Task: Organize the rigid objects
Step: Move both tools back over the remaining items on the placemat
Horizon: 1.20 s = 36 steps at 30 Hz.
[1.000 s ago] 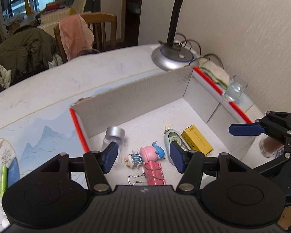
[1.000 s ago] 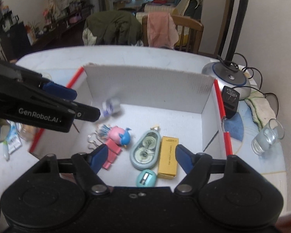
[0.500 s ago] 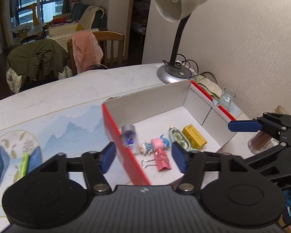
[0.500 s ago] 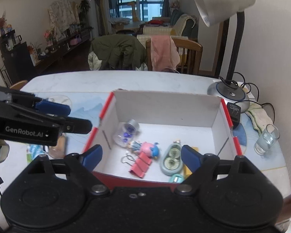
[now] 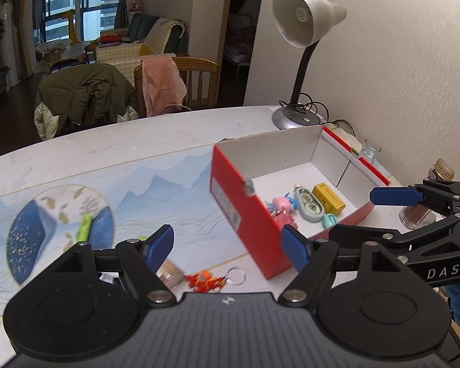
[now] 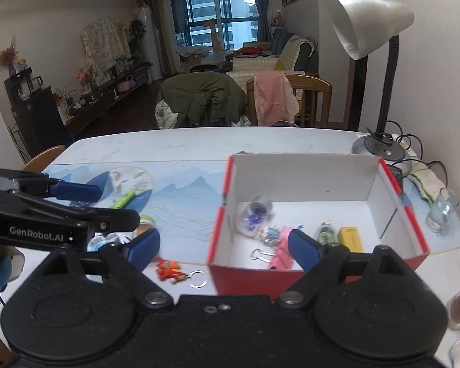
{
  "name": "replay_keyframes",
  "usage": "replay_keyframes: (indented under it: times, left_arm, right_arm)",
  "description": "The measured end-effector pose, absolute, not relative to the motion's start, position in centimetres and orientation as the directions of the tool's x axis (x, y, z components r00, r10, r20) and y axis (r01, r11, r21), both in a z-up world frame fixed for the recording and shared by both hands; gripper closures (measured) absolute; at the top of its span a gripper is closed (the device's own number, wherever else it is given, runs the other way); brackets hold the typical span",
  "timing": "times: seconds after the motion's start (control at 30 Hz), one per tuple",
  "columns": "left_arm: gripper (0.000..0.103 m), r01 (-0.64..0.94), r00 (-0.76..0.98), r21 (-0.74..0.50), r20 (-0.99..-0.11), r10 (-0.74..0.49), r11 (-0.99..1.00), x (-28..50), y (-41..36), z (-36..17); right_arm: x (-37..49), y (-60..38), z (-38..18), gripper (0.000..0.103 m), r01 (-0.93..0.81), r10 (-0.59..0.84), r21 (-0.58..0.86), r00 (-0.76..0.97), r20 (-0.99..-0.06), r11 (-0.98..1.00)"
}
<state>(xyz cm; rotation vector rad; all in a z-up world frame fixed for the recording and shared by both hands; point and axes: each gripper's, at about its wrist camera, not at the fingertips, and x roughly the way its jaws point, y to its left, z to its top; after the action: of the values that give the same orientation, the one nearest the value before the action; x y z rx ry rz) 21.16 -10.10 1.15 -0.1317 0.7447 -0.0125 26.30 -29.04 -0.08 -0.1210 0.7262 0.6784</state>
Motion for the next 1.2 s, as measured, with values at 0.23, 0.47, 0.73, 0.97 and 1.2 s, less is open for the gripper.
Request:
replay_keyframes:
  times: [0.23,0.47,0.73,0.97,1.2]
  left_arm:
    - [0.017,-0.073,0.746,-0.138,-0.665,-0.038,0.988,17.8,-6.7,0.8]
    - [0.0,-0.117,0.747,-0.164,-0.665,-0.021,0.979,15.7,-3.1,-0.4]
    - [0.0,-0.2,0.728,-0.168,-0.685,0.032,0.965,14.1,0.8,-3.1]
    - [0.0,-0.246,0.667,-0.17,-0.744,0.039,0.954,13.8,3.1,-7.0]
    - [0.0,-0.275,0.62,-0.147,-0.782,0.058,0.95,14.5,3.4,-10.0]
  right_arm:
    - [24.4,-26.5,-0.7,0.013,-0.603,0.535,0.147,0.537,-0.652,0.784]
    - [22.9,-23.7,-1.9,0.015,-0.611,0.535,0.151,0.513,-0.671,0.777]
    - [21.8,-20.9,-3.5,0.015,-0.624,0.529,0.146,0.489,-0.694,0.768]
    - [21.3,-18.3,-6.1,0.016,-0.667,0.517,0.107,0.455,-0.725,0.737]
    - [21.8,-16.3,-9.1,0.019,-0.697,0.478,0.063,0.42,-0.771,0.714]
